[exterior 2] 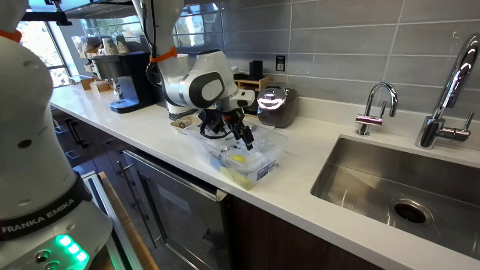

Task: Remove the plastic from the bucket and put it on the table

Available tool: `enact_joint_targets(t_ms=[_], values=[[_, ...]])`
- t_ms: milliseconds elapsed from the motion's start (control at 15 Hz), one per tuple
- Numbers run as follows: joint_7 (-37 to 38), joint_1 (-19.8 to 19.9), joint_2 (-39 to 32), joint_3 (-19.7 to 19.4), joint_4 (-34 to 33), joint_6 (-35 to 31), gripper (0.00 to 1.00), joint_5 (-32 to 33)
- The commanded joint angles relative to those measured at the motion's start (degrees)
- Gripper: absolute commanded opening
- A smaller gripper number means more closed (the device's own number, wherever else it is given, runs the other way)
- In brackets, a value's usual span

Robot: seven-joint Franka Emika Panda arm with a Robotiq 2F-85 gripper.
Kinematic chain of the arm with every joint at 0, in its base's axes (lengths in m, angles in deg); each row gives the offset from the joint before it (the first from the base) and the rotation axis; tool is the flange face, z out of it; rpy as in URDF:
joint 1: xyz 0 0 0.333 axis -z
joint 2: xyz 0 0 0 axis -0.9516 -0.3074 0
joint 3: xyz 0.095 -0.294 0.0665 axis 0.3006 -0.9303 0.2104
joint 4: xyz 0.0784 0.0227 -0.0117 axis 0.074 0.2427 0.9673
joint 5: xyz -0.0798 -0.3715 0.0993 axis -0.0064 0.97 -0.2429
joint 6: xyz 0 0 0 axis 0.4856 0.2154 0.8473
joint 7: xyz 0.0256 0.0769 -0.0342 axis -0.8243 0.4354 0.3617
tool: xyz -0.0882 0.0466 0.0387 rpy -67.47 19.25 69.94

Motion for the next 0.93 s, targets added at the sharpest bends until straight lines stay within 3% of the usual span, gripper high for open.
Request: enact_joint_targets(t_ms=[0,533,867], values=[[0.03,-3.48,-2.68,-1.59,-0.88,-1.98,0.66,-3.7],[-3.46,-7.29,3.65,-5.6,3.31,-0.7,0.05,-4.01],[-7.37,-10.79,13.7,-10.62,7.98,2.9,0.0,-1.04]])
